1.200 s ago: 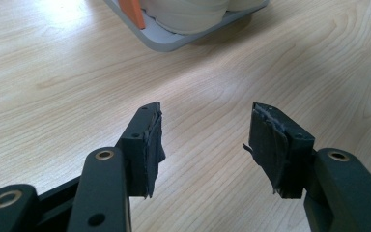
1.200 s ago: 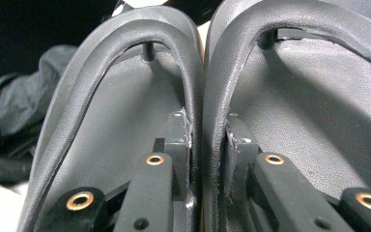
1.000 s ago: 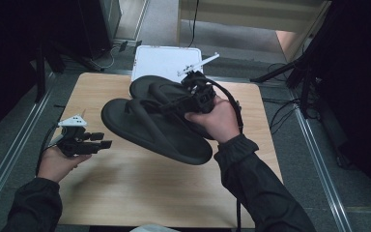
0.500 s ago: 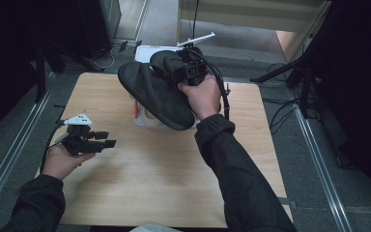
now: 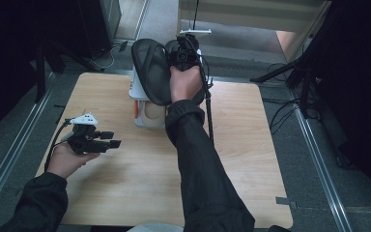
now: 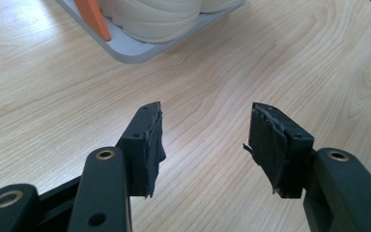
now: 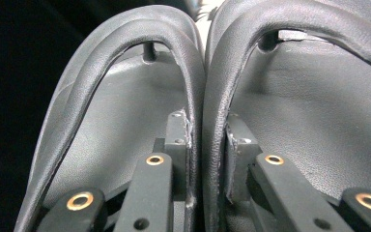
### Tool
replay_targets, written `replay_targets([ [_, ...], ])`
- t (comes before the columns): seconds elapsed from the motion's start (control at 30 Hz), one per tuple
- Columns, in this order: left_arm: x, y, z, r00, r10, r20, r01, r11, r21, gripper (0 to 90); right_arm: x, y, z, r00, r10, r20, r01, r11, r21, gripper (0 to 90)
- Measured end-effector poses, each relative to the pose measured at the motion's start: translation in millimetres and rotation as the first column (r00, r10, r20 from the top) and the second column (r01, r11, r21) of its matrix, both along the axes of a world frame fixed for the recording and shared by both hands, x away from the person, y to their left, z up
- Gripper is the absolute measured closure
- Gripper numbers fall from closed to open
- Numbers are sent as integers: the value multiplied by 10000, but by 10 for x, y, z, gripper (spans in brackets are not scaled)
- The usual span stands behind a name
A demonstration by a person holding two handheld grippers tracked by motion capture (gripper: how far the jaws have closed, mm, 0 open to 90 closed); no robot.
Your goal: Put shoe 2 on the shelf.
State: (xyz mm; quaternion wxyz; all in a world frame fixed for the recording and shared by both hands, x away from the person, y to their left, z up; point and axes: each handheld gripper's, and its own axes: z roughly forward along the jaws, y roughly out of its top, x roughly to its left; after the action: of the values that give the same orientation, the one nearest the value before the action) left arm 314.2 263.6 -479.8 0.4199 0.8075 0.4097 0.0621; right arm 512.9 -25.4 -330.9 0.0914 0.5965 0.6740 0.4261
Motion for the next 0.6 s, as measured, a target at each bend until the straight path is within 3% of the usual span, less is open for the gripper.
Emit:
replay_targets([
  [0.1, 1, -4, 0, 10000, -60, -26, 60, 10000, 11, 464, 49, 13, -36, 9991, -416, -101, 419, 9988, 261, 770],
  [0.37, 12, -24, -3, 9999, -157, 29, 157, 9999, -30, 465, 151, 125, -99, 9892, -1419, -376, 1403, 9893, -411, 768],
  [0.6, 13, -34, 1, 9998, -219, 25, 219, 9998, -4, 465, 196, 161, -120, 9815, -1897, -248, 1889, 9815, -295, 766],
])
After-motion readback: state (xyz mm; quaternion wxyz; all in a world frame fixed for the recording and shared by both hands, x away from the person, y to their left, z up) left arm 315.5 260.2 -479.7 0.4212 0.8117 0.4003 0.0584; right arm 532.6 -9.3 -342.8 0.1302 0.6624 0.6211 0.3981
